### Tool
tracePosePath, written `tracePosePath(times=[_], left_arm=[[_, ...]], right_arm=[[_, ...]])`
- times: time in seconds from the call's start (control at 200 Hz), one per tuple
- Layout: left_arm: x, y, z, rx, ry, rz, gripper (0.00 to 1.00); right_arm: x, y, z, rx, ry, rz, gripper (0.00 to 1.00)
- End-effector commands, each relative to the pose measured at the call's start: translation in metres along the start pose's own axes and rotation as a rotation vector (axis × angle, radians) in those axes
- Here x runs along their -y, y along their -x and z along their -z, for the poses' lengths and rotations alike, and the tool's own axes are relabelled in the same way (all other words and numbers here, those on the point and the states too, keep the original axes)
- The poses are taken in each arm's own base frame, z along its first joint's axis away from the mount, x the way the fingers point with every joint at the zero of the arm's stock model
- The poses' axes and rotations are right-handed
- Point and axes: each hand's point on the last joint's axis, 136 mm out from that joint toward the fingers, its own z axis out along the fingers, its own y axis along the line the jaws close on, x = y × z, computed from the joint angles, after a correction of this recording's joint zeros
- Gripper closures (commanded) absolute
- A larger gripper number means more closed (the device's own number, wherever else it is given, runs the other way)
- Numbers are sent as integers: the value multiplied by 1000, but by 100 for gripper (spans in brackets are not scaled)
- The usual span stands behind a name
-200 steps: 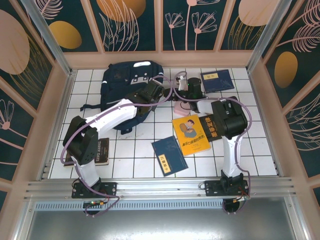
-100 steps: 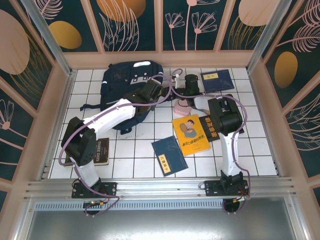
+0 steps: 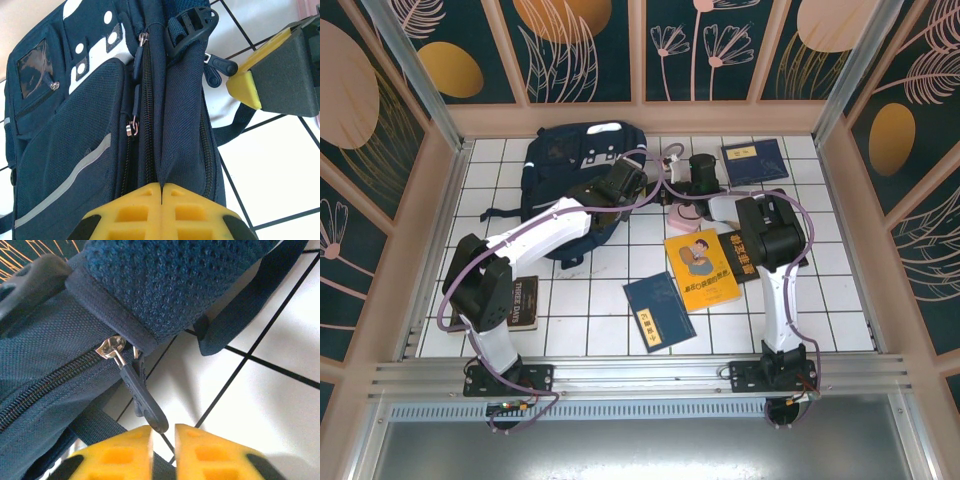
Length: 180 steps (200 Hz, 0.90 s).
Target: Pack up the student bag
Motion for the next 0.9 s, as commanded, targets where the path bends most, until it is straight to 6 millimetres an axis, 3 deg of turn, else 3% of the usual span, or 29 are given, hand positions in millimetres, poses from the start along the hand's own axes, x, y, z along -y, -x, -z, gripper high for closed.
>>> tracePosePath(times=[0.0,0.055,0.28,0.631,0.896], left_arm=[[-9,24,18,84,1,31,100],[-8,24,18,83,-3,31,100],[-6,22,17,79,-11,34,100],[-4,21,14,72,-17,32,100],[-4,20,15,71,-17,35,100]], right_arm=[[-23,27,11,57,9,92,83],[-24,30,11,63,10,96,76],[-33,36,8,61,61,88,71],[-45,47,11,84,126,87,70],[-39,49,8,80,111,73,74]])
